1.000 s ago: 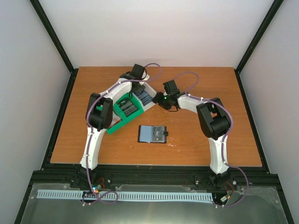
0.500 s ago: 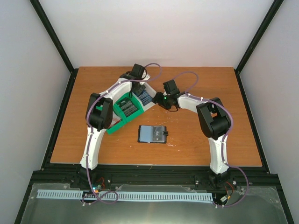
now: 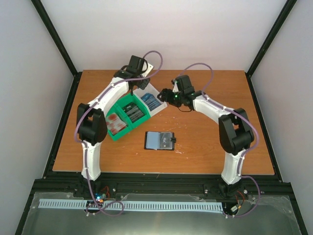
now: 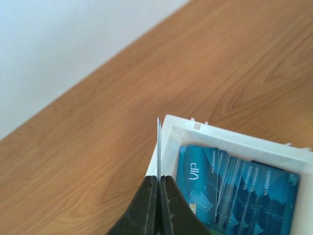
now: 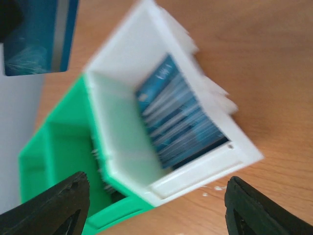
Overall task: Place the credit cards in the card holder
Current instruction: Pick up the credit card from the storage box.
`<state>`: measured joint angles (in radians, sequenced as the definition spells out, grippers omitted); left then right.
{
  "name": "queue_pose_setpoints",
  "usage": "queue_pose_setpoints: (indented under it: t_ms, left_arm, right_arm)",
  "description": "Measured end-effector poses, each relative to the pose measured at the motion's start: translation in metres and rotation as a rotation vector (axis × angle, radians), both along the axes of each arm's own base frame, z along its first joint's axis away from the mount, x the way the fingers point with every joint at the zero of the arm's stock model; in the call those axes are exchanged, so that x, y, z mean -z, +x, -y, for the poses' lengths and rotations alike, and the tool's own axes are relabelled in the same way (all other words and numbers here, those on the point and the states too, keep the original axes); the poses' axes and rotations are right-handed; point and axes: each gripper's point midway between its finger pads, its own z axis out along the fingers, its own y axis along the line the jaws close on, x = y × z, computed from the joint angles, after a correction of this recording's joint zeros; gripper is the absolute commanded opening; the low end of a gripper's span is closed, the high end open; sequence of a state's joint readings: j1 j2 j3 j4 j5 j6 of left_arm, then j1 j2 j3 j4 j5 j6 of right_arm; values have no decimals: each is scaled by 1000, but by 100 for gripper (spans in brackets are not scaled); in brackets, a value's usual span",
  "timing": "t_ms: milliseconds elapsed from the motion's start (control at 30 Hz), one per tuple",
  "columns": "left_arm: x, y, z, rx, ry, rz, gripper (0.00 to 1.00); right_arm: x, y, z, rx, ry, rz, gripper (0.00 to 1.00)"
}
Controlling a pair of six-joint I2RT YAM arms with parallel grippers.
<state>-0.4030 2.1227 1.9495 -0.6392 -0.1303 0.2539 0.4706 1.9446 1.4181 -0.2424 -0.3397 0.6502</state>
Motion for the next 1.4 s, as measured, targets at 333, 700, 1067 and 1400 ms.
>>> queue_pose_setpoints:
  t_ms: [333, 700, 1067, 1400]
  left_arm:
    - [-84, -53, 0, -68, -371, 15, 1]
    - [-120, -136, -2, -75, -1134, -323, 1]
    - [-94, -186, 22, -126, -1528, -848, 1]
    - [-121, -195, 26, -69, -1590, -913, 1]
  right_arm:
    - [-90, -35, -3, -163, 191, 175, 86]
    - [-144, -79, -19, -280, 491, 142, 79]
    - [-168, -94, -33, -290, 606, -2, 63]
    - [-157, -97, -38, -274, 624, -102, 50]
